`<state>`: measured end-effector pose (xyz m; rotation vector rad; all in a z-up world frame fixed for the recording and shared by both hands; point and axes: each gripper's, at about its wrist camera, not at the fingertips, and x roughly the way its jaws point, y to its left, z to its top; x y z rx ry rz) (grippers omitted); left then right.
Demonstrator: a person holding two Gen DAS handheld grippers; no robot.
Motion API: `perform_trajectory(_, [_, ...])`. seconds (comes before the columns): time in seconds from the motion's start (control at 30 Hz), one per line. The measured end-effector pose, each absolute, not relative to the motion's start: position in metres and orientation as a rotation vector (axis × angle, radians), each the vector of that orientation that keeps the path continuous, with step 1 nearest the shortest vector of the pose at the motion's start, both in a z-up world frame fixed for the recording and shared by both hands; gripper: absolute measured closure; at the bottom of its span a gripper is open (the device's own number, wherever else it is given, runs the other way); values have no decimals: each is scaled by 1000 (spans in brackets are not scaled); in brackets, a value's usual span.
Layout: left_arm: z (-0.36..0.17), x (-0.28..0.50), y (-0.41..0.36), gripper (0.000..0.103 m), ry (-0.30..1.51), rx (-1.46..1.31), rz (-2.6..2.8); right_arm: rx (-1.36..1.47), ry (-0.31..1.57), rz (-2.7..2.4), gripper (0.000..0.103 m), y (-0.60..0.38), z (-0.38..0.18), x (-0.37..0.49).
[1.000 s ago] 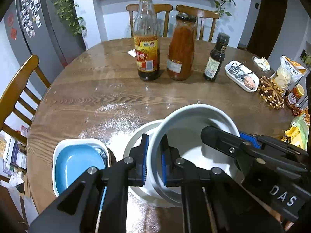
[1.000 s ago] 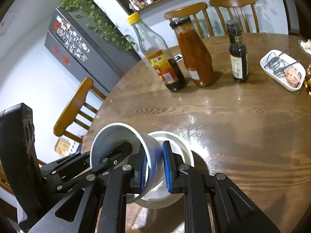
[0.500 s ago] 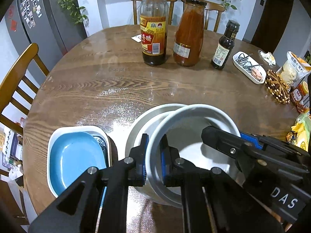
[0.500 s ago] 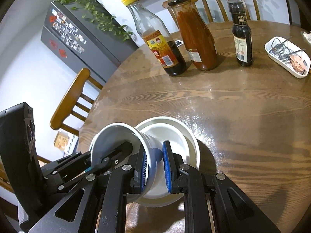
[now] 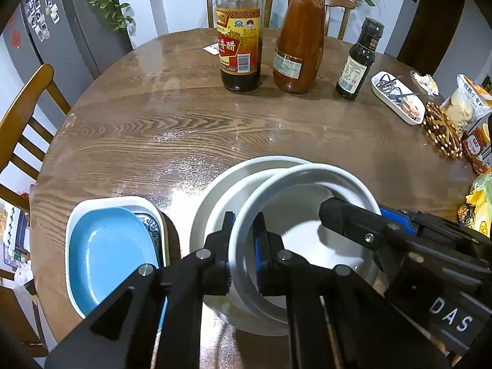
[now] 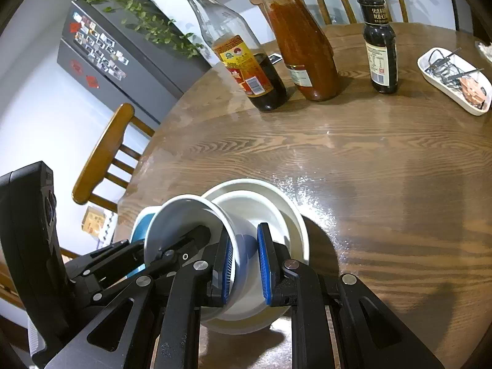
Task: Organize plates and bowls
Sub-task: 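Lower the ramekin into the smaller white bowl with the left tool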
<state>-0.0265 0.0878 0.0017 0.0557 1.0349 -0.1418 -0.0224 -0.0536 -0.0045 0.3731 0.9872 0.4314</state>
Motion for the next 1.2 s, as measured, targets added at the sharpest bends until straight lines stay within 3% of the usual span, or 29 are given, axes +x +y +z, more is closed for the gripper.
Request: perform_trajectory(1.2, [-24,-18,84,92,1095,81,-161,343,1053,379,85,-48,-23,-14])
